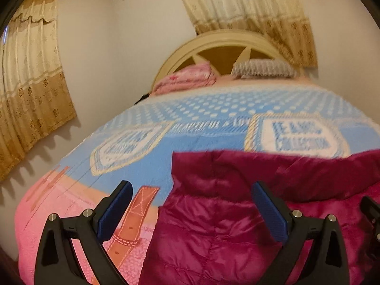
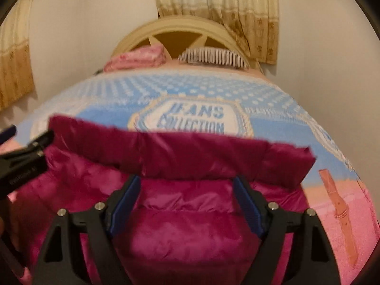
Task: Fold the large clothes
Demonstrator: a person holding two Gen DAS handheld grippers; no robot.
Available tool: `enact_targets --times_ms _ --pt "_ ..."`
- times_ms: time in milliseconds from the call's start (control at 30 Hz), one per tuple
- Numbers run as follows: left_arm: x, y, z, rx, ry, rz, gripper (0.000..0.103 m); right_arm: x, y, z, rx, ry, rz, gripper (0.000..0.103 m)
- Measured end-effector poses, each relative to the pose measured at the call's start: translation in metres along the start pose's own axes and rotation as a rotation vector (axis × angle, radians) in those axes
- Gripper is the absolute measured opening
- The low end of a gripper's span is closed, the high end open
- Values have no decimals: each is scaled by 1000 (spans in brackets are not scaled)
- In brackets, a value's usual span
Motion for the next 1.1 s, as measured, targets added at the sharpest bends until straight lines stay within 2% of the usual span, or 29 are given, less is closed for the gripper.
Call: enact_targets --times_ms 100,200,300,433,567,1100 --pt "27 1 10 -15 -74 7 101 23 17 4 45 -38 32 82" --pt "58 -1 21 -64 -170 49 101 38 31 5 81 -61 44 82" --pt "67 0 25 -84 -183 66 101 44 38 6 104 -66 33 82" --pt "71 9 25 -47 -184 54 101 53 39 8 109 -78 31 84" --pt "80 10 30 -57 -220 72 101 55 41 12 126 -87 20 85" --pt "90 20 34 -3 -276 50 102 68 40 15 137 -127 15 87"
Point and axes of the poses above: each gripper's, at about its wrist camera, not at the fingertips, and x roughly the way its jaws point, y to its right, z to its underside, the point moved 1 cm from there along x, roughly the way its jaws point, and after that the axes turned 8 degrees about x, right-handed, at the moved point
